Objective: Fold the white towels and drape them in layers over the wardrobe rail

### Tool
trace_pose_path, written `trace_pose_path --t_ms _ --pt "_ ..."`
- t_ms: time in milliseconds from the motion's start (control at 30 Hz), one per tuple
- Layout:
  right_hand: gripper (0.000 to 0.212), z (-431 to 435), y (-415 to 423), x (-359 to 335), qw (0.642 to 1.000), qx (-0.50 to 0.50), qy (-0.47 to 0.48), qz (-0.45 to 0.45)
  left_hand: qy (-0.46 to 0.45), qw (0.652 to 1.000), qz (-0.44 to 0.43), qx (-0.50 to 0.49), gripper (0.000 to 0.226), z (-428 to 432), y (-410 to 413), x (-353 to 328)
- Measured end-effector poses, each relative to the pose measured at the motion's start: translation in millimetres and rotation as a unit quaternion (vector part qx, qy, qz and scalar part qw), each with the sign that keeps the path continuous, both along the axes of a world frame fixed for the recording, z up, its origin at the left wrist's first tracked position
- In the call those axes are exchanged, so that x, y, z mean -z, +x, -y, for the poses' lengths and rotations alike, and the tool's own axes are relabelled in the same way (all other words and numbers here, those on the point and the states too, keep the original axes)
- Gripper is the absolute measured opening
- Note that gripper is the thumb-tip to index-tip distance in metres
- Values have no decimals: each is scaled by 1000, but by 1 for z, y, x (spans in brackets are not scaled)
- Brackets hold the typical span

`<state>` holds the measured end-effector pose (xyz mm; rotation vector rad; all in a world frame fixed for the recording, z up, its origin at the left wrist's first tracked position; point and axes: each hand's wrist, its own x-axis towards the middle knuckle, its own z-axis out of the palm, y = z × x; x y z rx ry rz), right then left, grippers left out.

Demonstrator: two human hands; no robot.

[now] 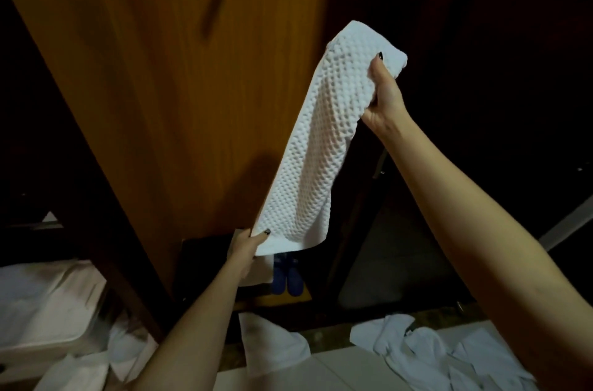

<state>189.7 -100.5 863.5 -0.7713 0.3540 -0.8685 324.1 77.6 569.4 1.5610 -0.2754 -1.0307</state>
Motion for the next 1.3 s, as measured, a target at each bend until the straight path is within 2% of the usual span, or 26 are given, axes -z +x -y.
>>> trace_pose_path --t_ms 100,200,267,400,567,667,733,833,967,1033,1133,1233,1300 --pt "55 0 4 11 999 12 50 -5 -47 990 -94 -89 42 -6 7 8" --pt "50 -4 6 20 997 16 78 -19 -100 963 -198 -150 38 -16 14 9" --pt "49 -7 8 23 995 31 97 -13 -127 950 -221 -180 40 -23 22 6" --pt "50 -5 15 25 990 38 133 17 -158 949 -191 -195 40 -34 40 -7" --pt "53 3 31 31 984 44 170 29 -127 969 -114 -181 52 -46 62 -7" --pt "59 10 37 37 983 86 164 -1 -114 964 -64 -230 43 -47 72 -8" --pt "63 13 39 40 984 95 152 0 -120 956 -60 -261 35 -48 77 -16" --pt "57 16 41 41 988 76 137 7 -81 970 -68 -221 26 -51 94 -15" --pt "50 12 44 42 993 28 115 -12 32 995 -66 -61 43 -67 108 -7" --pt "49 9 45 41 995 -4 96 -2 53 996 -51 -54 44 -75 103 -12" --pt "44 3 49 35 996 -62 62 4 -26 999 3 -43 35 -69 92 -41" --pt "44 -8 56 32 991 -115 23 -57 -106 992 67 28 26 -32 79 -90" --pt "44 -12 60 30 985 -139 -11 -104 -138 982 98 86 34 -3 67 -125"
